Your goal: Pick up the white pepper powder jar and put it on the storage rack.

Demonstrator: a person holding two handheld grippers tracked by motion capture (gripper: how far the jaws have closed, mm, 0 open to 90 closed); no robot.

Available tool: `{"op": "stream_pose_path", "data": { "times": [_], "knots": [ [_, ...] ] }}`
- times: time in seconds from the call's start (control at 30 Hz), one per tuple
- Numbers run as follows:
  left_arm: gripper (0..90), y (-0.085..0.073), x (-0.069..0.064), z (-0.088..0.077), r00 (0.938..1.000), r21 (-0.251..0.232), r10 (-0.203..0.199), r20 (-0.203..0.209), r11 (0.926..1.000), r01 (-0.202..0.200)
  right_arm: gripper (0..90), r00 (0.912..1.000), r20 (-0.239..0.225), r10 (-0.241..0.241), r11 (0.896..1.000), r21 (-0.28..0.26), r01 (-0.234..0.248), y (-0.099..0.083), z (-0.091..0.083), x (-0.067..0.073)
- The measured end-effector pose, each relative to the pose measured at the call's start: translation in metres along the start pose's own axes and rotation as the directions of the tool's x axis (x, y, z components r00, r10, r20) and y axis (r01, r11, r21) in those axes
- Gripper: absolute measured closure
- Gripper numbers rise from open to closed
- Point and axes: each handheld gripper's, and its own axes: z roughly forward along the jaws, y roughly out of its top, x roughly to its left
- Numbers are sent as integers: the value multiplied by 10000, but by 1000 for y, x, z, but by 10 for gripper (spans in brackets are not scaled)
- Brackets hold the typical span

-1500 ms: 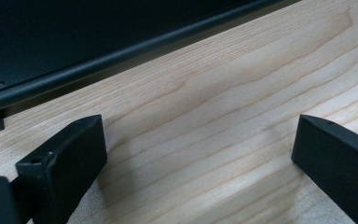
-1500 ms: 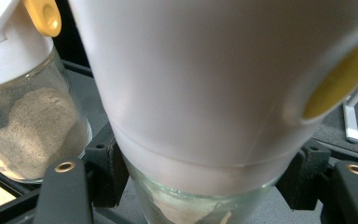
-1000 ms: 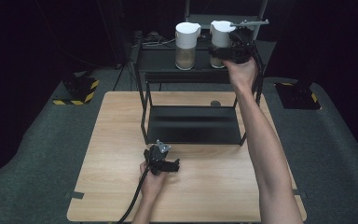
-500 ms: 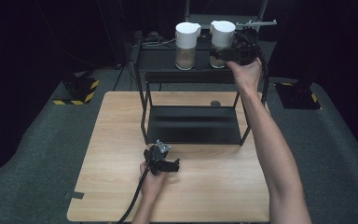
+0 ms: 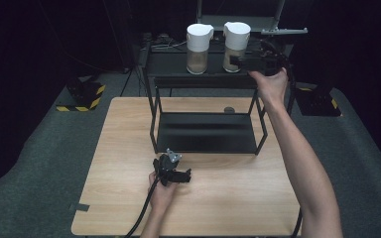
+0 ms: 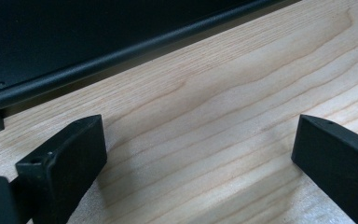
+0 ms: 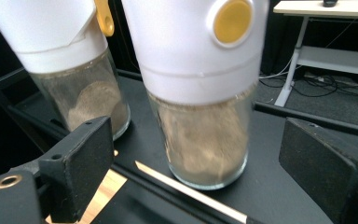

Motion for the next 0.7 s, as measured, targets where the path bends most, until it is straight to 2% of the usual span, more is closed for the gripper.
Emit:
{"op": "stream_pose_path", "data": {
  "times": [0.3, 0.7],
  "knots": [
    [30, 0, 0, 0, 10000, -12, -14, 2, 10000, 14, 96, 9996, -267, 29, 10000, 29, -29, -13, -12, -8],
    [30, 0, 0, 0, 10000, -15, -19, -6, 10000, 19, 102, 9995, -274, -171, 9998, 89, 174, -21, -19, -7]
  ]
}}
